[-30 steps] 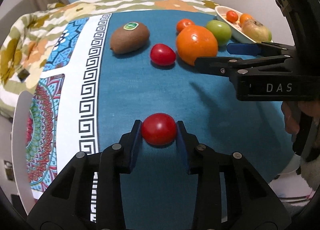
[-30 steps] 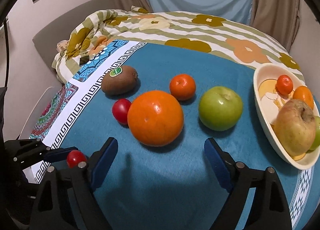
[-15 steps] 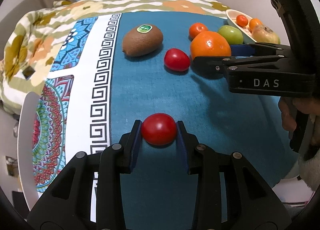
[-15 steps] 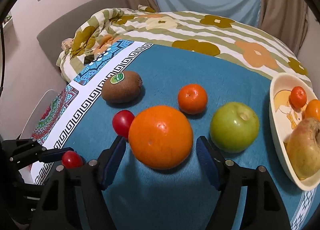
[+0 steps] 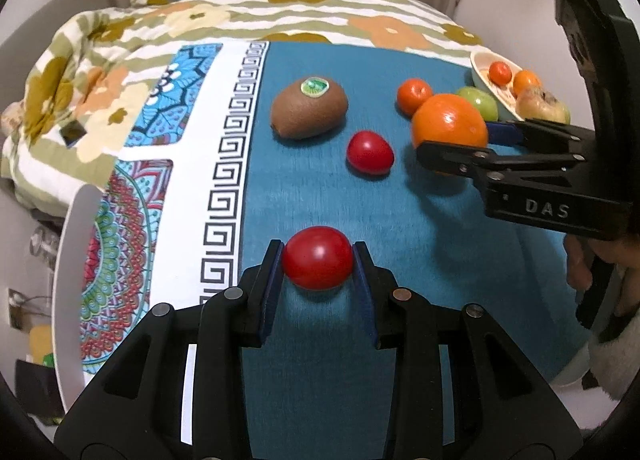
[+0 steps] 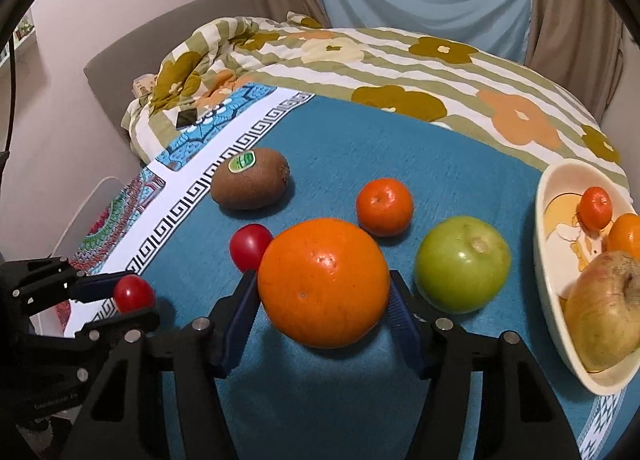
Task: Organize fruits
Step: 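Grasp the large orange with the right tool, then carry the tomato and orange over the cream bowl and open the left tool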
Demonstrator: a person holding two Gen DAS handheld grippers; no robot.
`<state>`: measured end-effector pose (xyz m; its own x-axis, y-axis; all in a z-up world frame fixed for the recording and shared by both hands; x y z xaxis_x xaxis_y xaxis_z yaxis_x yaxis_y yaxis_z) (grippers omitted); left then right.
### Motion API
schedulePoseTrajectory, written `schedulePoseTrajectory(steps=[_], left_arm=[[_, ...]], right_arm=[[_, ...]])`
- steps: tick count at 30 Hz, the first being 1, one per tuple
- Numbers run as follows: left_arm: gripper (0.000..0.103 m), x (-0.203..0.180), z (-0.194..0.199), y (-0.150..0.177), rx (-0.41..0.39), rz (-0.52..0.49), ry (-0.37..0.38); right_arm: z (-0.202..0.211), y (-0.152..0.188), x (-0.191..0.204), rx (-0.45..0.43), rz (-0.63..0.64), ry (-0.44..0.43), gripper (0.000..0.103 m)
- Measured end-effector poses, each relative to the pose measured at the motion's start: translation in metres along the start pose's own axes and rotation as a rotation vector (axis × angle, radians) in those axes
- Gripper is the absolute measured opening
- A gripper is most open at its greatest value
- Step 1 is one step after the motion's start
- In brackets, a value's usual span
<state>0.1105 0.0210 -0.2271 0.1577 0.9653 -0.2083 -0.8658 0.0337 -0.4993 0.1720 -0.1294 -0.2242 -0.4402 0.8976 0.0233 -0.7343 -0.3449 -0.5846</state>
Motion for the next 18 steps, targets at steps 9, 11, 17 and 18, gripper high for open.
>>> schedulePoseTrajectory(steps=[9, 11, 17, 18], left_arm=[[0.038, -0.029, 0.03, -0.028, -0.068, 0.026, -0.022], [0.038, -0.041, 0.037, -0.037, -0.086, 0.025, -0.02], [0.038, -0.079, 0.052, -0.067, -0.14, 0.004, -0.017], [0.038, -0.088, 0.053, -0.074, -0.151, 0.0, -0.012]], right_arm=[[0.049, -0.009, -0.022, -0.042, -0.006, -0.028, 0.058], [0.06, -0.011, -0.03, -0.047, -0.005, -0.029, 0.058], [0.096, -0.016, -0.071, -0.075, -0.021, -0.022, 0.058], [0.1, -0.016, -0.077, -0.078, -0.024, -0.02, 0.058]])
Point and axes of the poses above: each gripper's, at about its wrist camera, not at the fingertips, and z roughly against the way its jaws point, x to its left, y to its underside, the point moved 1 cm from there along -z, roughly the way its jaws point, and after that the axes turned 9 degrees about y, right-handed, at the moved point
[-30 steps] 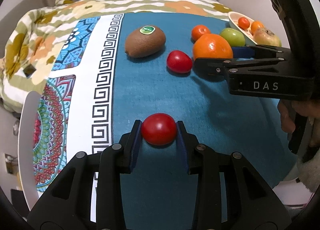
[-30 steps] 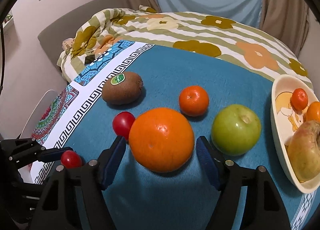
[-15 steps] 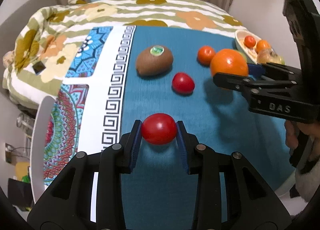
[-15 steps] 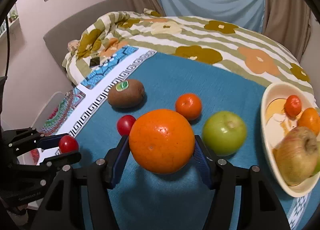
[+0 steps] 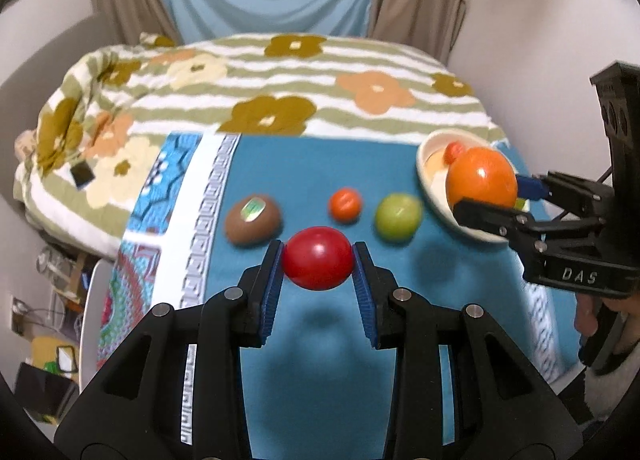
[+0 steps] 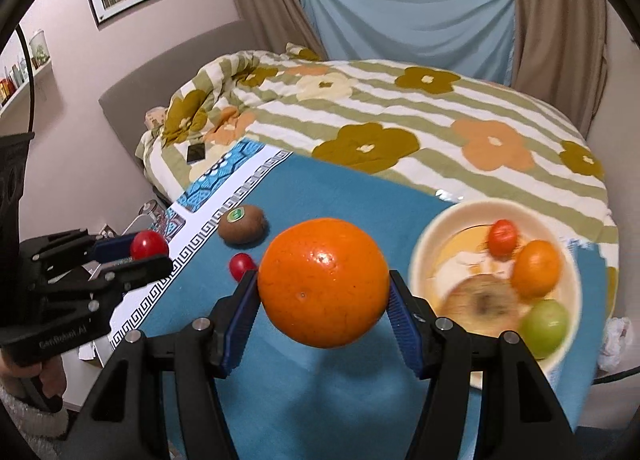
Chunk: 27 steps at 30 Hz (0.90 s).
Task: Organize fruits
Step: 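Carry the tomato and orange over the cream bowl and open the left tool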
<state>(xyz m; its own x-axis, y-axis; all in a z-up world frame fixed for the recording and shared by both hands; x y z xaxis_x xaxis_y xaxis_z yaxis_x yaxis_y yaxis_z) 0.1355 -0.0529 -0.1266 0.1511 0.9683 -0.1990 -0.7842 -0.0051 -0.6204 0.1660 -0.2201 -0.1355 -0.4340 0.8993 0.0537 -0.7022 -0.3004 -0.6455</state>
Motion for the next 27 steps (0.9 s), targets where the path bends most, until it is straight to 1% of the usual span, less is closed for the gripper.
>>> schedulePoseTrajectory(steps=[6, 12, 19, 27], left_arm=[[0.038, -0.042, -0.006, -0.03, -0.043, 0.001, 0.021], [0.039, -0.078, -0.028, -0.056, -0.061, -0.027, 0.063], [0.038, -0.1, -0.068, -0.083, -0.02, -0.091, 0.13], [0.038, -0.112, -0.129, -0.108, 0.069, -0.169, 0.209]], right_arm=[[0.024, -0.008, -0.051, -0.03, -0.026, 0.022, 0.058], [0.032, -0.016, -0.098, -0.05, -0.047, 0.072, 0.058], [0.024, -0.025, -0.139, -0.052, -0.13, 0.134, 0.058], [0.006, -0.036, -0.165, -0.028, -0.212, 0.195, 0.058]])
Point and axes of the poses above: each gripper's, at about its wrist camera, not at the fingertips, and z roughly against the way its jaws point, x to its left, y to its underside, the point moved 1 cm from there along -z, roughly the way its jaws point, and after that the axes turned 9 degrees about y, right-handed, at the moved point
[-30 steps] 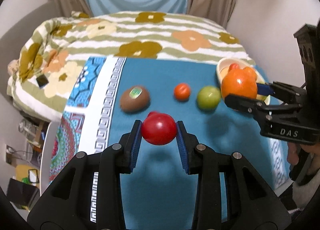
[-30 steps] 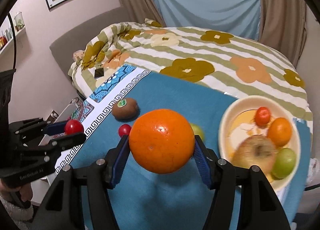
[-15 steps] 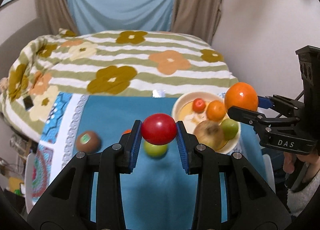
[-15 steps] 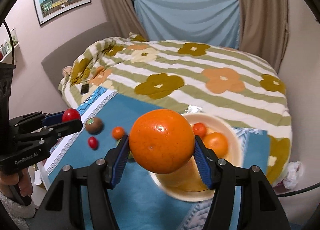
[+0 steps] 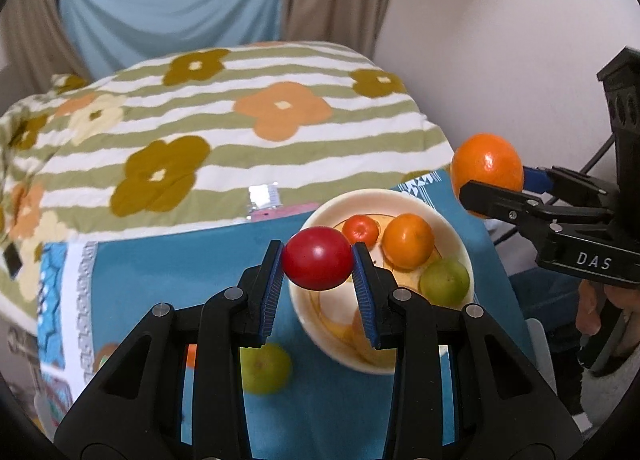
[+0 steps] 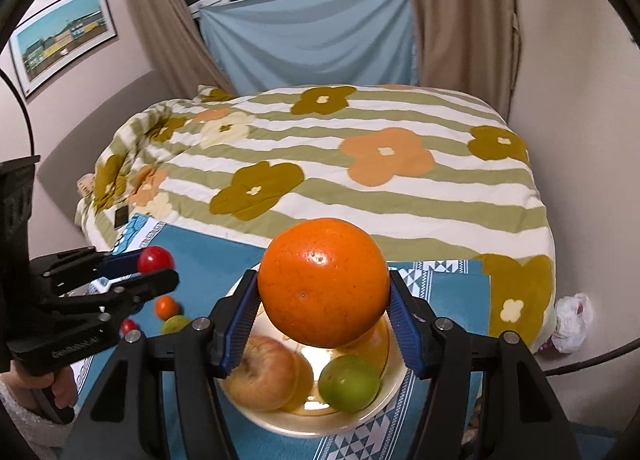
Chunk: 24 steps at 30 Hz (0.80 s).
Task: Organize fruits
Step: 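Carry the tomato and orange over the cream bowl and open the left tool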
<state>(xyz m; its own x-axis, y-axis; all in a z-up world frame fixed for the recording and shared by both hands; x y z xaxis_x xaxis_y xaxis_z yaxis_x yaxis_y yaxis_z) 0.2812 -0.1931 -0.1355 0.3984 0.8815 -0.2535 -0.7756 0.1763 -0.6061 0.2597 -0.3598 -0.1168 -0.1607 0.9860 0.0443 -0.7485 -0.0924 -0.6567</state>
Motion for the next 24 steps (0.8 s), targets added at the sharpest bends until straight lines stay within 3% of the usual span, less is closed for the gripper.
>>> schedulePoseTrajectory(steps=[12, 21, 23, 24], left_arm=[[0.038, 0.006, -0.088, -0.008, 0.161, -0.112, 0.07], [0.04, 0.0, -0.107, -0.005, 0.203, -0.163, 0.085], [0.055, 0.001, -0.106, -0.006, 0.203, -0.162, 0.091], [0.083, 0.001, -0.103, -0.007, 0.195, -0.162, 0.083]], right_arm=[[-0.039, 0.001, -0.018, 0.057, -0.094, 0.054, 0.058], [-0.049, 0.005, -0.028, 0.078, -0.146, 0.063, 0.058], [-0.05, 0.003, -0.029, 0.08, -0.149, 0.066, 0.058], [-0.05, 0.003, -0.03, 0.079, -0.15, 0.067, 0.058]])
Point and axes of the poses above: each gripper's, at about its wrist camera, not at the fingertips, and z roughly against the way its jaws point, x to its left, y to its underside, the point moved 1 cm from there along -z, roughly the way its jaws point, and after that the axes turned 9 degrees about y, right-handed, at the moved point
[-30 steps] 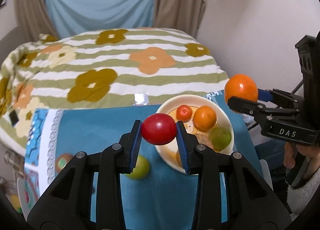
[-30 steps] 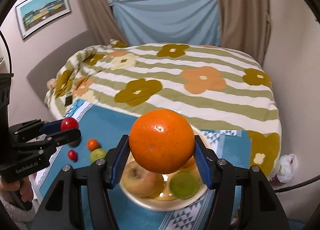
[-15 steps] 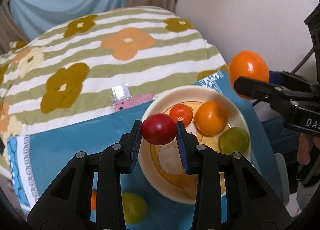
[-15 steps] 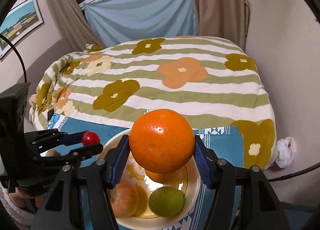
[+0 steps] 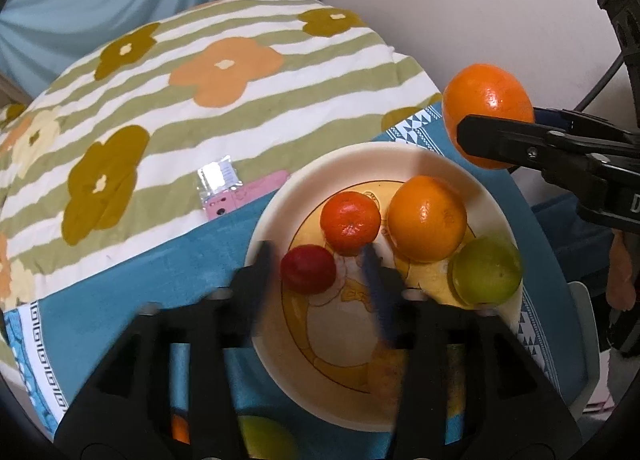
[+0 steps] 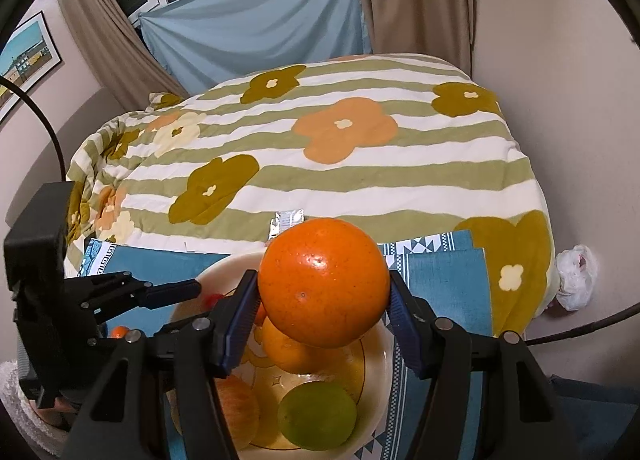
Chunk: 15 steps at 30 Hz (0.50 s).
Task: Organize fruits
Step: 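Carry the tomato and orange over the cream bowl and open the left tool, then lower the orange into the bowl and open the right tool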
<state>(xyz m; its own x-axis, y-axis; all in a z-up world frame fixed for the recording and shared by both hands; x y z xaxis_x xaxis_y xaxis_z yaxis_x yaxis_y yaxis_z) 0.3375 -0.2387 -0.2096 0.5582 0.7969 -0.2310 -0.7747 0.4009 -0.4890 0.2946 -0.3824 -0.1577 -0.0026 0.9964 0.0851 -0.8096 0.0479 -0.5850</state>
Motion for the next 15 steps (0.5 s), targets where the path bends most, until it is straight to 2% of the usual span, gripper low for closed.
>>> schedulePoseTrajectory(steps=[1, 3, 15], left_arm=[[0.103, 0.0, 0.004, 0.0, -0.013, -0.001, -0.008], [0.103, 0.0, 0.017, 0.002, -0.064, -0.003, -0.013], [0.103, 0.016, 0.057, 0.02, -0.106, 0.1, -0.064]], right_arm=[[0.0, -0.001, 0.0, -0.001, 0.0, -0.001, 0.058], [0.001, -0.001, 0.0, -0.002, 0.002, -0.005, 0.058], [0.003, 0.005, 0.018, 0.014, 0.074, -0.073, 0.058]])
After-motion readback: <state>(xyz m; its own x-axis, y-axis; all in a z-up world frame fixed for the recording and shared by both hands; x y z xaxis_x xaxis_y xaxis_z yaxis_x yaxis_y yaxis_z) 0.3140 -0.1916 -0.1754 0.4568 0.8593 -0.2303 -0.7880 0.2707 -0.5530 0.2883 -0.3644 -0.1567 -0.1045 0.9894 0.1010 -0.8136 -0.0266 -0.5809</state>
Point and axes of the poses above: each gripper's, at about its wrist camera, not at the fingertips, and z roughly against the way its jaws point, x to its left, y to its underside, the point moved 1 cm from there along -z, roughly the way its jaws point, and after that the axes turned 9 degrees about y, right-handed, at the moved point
